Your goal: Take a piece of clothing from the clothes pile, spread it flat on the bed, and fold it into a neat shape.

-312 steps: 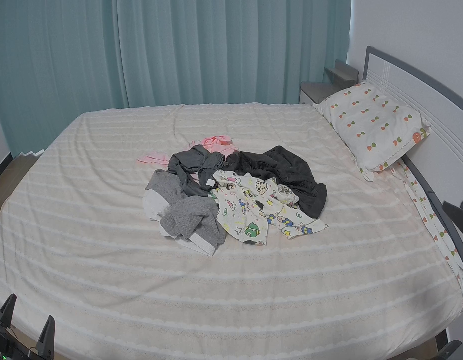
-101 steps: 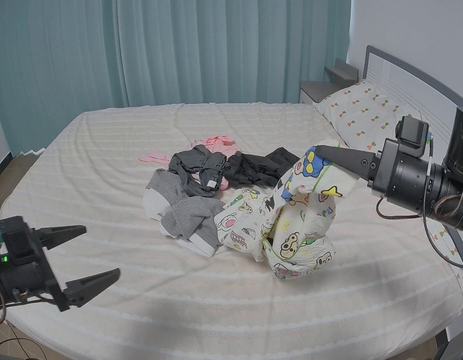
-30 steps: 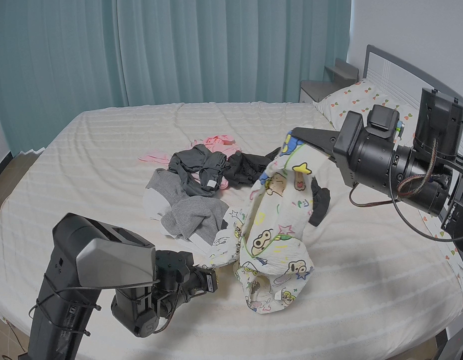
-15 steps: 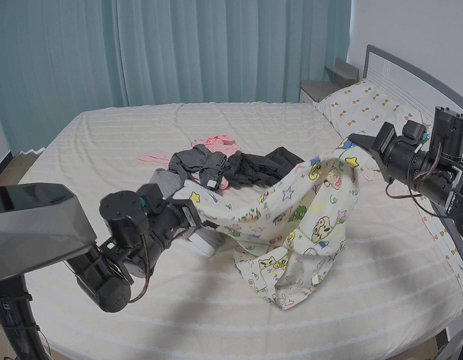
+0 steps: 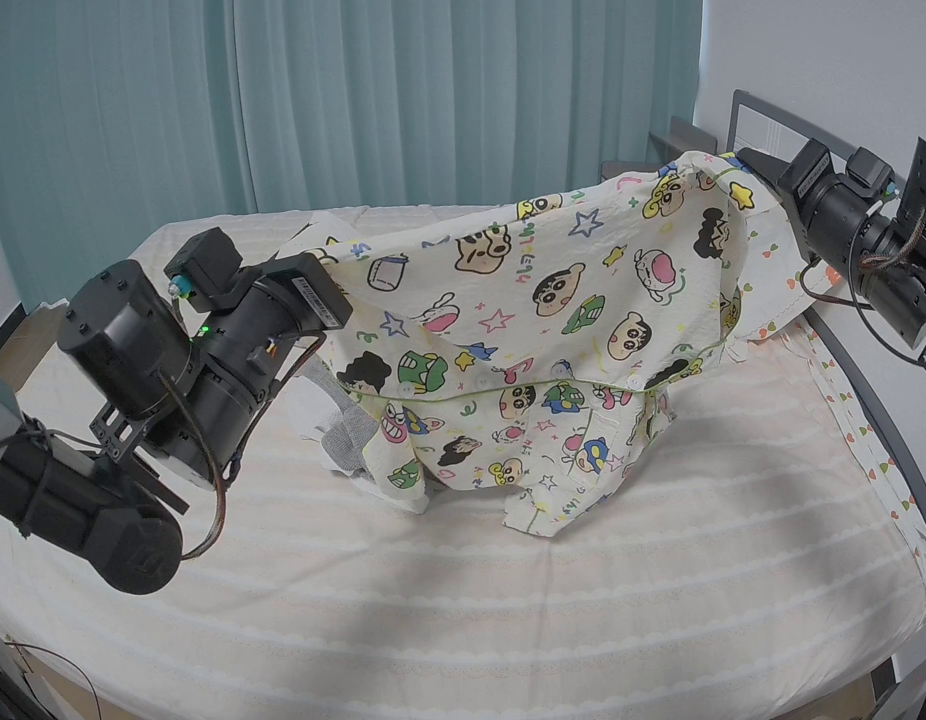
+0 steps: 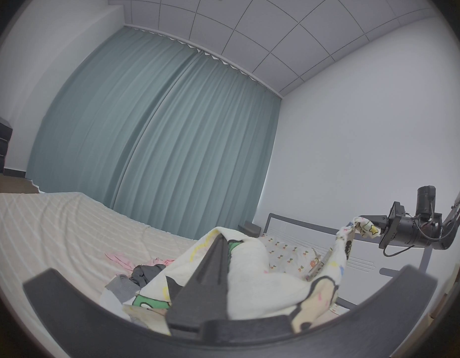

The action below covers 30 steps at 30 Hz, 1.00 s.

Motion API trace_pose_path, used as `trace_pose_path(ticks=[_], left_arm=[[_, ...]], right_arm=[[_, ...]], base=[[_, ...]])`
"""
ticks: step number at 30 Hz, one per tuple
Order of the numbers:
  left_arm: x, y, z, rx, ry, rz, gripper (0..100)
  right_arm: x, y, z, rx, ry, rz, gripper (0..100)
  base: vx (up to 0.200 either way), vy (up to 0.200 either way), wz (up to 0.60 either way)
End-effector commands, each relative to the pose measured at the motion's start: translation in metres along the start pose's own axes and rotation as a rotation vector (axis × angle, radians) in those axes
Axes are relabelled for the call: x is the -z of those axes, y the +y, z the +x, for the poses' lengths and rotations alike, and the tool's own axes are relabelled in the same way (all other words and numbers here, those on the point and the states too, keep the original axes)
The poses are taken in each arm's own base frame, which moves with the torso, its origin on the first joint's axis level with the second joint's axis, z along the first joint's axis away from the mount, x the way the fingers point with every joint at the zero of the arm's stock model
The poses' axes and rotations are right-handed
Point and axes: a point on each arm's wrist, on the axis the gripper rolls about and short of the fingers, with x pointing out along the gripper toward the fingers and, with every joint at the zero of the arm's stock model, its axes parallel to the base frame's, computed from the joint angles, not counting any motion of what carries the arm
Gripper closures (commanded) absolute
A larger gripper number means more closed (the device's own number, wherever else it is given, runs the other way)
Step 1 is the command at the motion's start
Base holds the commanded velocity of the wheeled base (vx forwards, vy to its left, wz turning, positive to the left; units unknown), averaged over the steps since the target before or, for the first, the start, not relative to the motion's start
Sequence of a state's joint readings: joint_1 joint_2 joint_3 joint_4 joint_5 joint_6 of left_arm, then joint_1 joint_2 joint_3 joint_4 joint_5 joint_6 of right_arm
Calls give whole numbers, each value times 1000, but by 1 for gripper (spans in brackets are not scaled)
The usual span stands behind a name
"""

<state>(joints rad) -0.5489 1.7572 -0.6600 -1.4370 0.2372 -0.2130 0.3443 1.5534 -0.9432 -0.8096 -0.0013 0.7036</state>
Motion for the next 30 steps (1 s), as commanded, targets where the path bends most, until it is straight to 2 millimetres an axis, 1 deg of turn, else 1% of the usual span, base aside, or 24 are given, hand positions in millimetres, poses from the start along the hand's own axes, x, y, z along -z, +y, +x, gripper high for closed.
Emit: trace_pose_path(ticks=[1,3,5,11,13,17,19,21,24,27,30], left_arm=[[10,-3,-35,25,106,0,100],[17,-5,-47,37,153,-15,100],[19,-6,-53,43,171,-29,100],[22,-4,-57,35,188,-36,100],[23,-3,-57,31,195,-34,100],[26,-4,-57,30,205,-35,100],[29,-5,-57,32,214,-40,100],[31,-6,-58,35,225,-56,100],[33,-9,-60,39,235,-93,100],[36,-11,-60,33,241,-101,100],[37,-11,-60,26,242,-101,100]], right_arm=[[24,-4,-27,6,81,5,100],[34,-13,-33,26,102,3,100],[41,-19,-38,28,103,6,100],[51,-28,-47,3,75,4,100],[61,-34,-49,12,100,6,100],[77,-40,-52,14,143,15,100],[88,-40,-60,2,183,12,100],[93,-42,-64,4,197,8,100],[94,-44,-70,3,200,17,100],[96,-46,-72,2,201,20,100],[94,-44,-71,-13,184,18,100]], base=[[0,0,0],[0,0,0],[0,0,0],[0,0,0],[0,0,0],[0,0,0],[0,0,0],[0,0,0],[0,0,0],[0,0,0],[-200,0,0]])
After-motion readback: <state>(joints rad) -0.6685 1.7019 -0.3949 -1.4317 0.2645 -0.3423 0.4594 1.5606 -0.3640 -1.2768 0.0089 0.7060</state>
